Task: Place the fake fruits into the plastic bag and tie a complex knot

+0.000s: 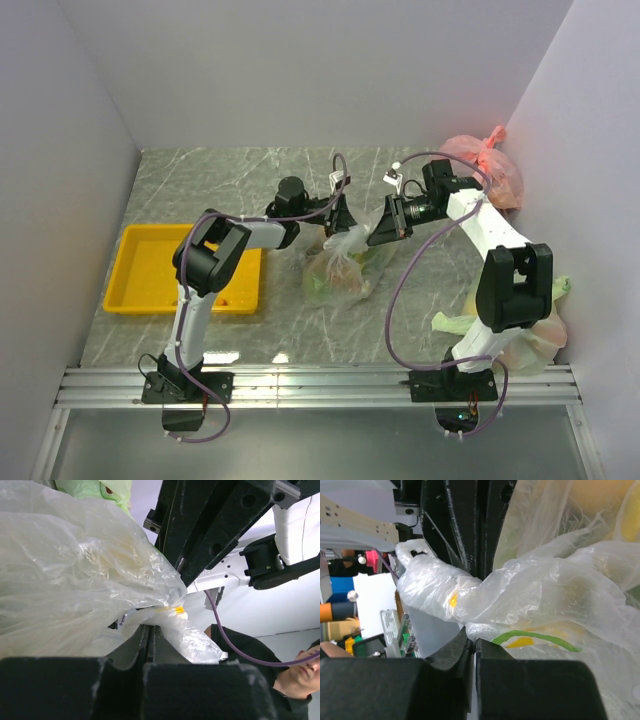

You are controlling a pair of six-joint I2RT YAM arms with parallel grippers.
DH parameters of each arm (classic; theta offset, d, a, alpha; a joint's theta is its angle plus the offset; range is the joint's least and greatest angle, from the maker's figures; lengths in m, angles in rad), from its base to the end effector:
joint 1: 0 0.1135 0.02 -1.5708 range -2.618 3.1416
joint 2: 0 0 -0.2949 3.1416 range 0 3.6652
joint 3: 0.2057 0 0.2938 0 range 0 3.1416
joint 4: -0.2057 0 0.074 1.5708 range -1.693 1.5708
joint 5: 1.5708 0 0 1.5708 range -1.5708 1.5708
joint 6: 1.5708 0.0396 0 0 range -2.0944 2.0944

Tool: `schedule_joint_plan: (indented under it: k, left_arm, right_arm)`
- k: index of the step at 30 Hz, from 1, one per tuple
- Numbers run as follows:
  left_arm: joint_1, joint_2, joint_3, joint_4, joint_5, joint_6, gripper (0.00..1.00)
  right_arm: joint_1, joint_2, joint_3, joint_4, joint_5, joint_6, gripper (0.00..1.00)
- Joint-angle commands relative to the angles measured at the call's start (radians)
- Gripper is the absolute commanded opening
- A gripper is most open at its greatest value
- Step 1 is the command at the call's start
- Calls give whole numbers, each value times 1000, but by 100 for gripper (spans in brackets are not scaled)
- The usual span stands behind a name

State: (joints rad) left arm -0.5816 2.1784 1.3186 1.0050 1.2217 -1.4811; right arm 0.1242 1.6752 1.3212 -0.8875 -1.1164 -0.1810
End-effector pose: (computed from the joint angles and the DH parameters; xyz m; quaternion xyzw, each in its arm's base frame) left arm 0.4042 -0.3102 0.1895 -0.1579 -0.6711 0.7244 0.0035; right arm 0.3636 0.0812 0.2769 -0.2130 0.8138 0.5183 0.1538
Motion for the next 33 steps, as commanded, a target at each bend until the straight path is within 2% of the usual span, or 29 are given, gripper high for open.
schedule_joint_plan:
  k: [1,3,4,6,7,8,10,11,12,14,15,16,18,19,20,22,27,33]
  left_arm:
    - [-9,-26,11,4,-13,54,7]
    - [18,-66,-4,-102,-17,143,13]
    - [32,-81,-5,-185,-21,263,20]
    - [86,-141,22,-507,-50,439,25]
    - [107,-160,45,-636,-66,645,30]
    - [129,-173,69,-866,-100,738,33]
    - [193,-210,137,-1030,-113,951,41]
    - [216,-219,158,-1121,-119,1019,42]
    - [238,-238,212,-1278,-132,1091,43]
    - [290,-253,260,-1440,-125,1302,48]
    - [299,-265,318,-1627,-126,1388,48]
    - [307,-269,350,-1728,-137,1608,49]
    - [292,-284,428,-1971,-184,1813,49]
    - [283,-292,438,-2015,-198,1948,55]
    - [272,-316,442,-2054,-220,2001,63]
    - [211,-344,439,-2080,-299,2103,65]
    - [59,-443,352,-1910,-438,2086,66]
    - [-17,-422,383,-1901,-444,2090,65]
  right_arm:
    - [19,3,26,12,0,-38,0]
    - [17,1,33,-16,10,-73,0]
    - [17,1,42,-28,13,-87,0]
    - [17,3,50,-59,27,-124,0]
    - [17,3,56,-65,30,-132,0]
    - [17,1,59,-70,39,-140,0]
    - [17,0,65,-80,47,-152,0]
    - [17,-2,67,-82,49,-156,0]
    - [18,-5,69,-82,56,-160,0]
    - [18,-8,76,-88,56,-161,0]
    - [17,-5,81,-96,56,-163,0]
    - [17,-5,91,-99,59,-164,0]
    - [18,-6,101,-109,63,-164,0]
    - [17,-5,110,-114,66,-167,0]
    - [17,-2,113,-119,67,-169,0]
    - [17,4,125,-134,72,-172,0]
    - [18,14,134,-131,75,-157,0]
    - [23,20,145,-120,81,-135,0]
